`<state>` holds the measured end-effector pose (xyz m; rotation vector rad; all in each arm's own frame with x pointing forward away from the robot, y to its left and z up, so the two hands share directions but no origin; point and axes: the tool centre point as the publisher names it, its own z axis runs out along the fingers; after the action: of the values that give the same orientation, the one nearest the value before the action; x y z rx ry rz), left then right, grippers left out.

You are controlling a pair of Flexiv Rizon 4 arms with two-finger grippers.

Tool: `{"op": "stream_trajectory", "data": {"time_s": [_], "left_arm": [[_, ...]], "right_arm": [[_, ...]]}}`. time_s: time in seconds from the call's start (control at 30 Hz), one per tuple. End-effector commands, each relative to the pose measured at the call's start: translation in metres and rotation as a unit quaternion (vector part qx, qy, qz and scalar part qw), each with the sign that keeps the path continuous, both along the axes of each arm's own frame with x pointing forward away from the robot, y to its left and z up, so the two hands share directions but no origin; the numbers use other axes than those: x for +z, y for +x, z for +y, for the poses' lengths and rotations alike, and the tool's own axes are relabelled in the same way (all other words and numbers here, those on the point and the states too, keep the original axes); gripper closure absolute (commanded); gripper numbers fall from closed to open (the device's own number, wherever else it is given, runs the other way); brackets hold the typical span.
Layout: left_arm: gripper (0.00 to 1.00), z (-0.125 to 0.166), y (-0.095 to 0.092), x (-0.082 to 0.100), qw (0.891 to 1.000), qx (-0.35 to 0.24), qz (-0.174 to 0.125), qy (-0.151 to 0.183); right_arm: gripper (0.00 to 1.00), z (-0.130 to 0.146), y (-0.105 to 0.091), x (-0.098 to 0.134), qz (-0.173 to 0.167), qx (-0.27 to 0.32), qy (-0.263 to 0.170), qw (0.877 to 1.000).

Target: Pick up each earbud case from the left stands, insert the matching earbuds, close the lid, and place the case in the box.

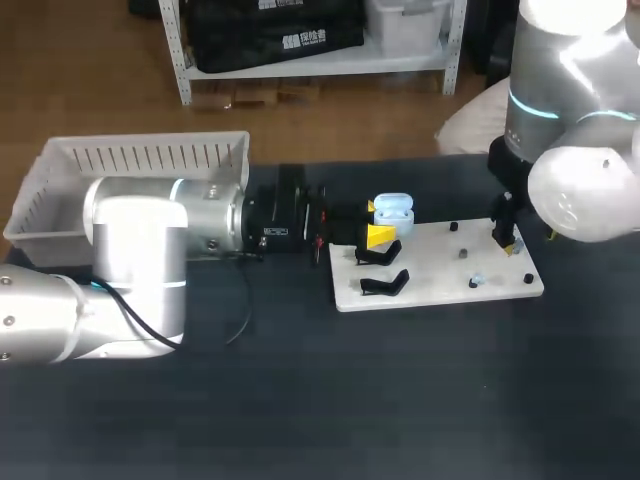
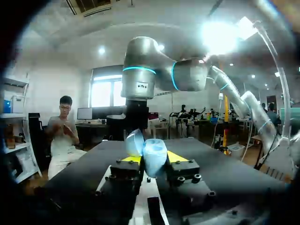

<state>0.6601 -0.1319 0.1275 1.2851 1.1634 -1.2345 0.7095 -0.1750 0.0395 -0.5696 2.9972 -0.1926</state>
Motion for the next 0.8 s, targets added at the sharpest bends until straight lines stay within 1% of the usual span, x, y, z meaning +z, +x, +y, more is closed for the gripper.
{"op": "stream_trajectory", "data": {"time_s": [0.03, 0.33, 0.37, 0.5, 0.53, 0.8], "left_arm": [[1.0, -0.0001, 0.0, -0.0013, 1.0, 0.001, -0.002, -0.003], [1.0, -0.0001, 0.0, -0.0013, 1.0, 0.001, -0.002, -0.003], [1.0, -0.0001, 0.0, -0.0013, 1.0, 0.001, -0.002, -0.003], [1.0, -0.0001, 0.0, -0.0013, 1.0, 0.001, -0.002, -0.003], [1.0, -0.0001, 0.0, -0.0013, 1.0, 0.001, -0.002, -0.003], [1.0, -0.0001, 0.0, -0.0013, 1.0, 0.001, -0.002, -0.003]], "right_arm": [[0.53, 0.0006, -0.0024, -0.0031, -0.01, 0.0, -0.002, 1.0], [0.55, 0.0059, -0.0027, -0.0088, -0.014, 0.007, -0.008, 1.0], [0.56, 0.0073, -0.0028, -0.0092, -0.024, 0.008, -0.009, 1.0], [0.57, 0.008, -0.0012, -0.0098, -0.031, 0.003, -0.012, 0.999], [0.57, 0.0082, -0.0008, -0.0101, -0.034, 0.001, -0.019, 0.999], [0.58, 0.0068, 0.0015, -0.0111, -0.039, -0.006, -0.019, 0.999]]}}
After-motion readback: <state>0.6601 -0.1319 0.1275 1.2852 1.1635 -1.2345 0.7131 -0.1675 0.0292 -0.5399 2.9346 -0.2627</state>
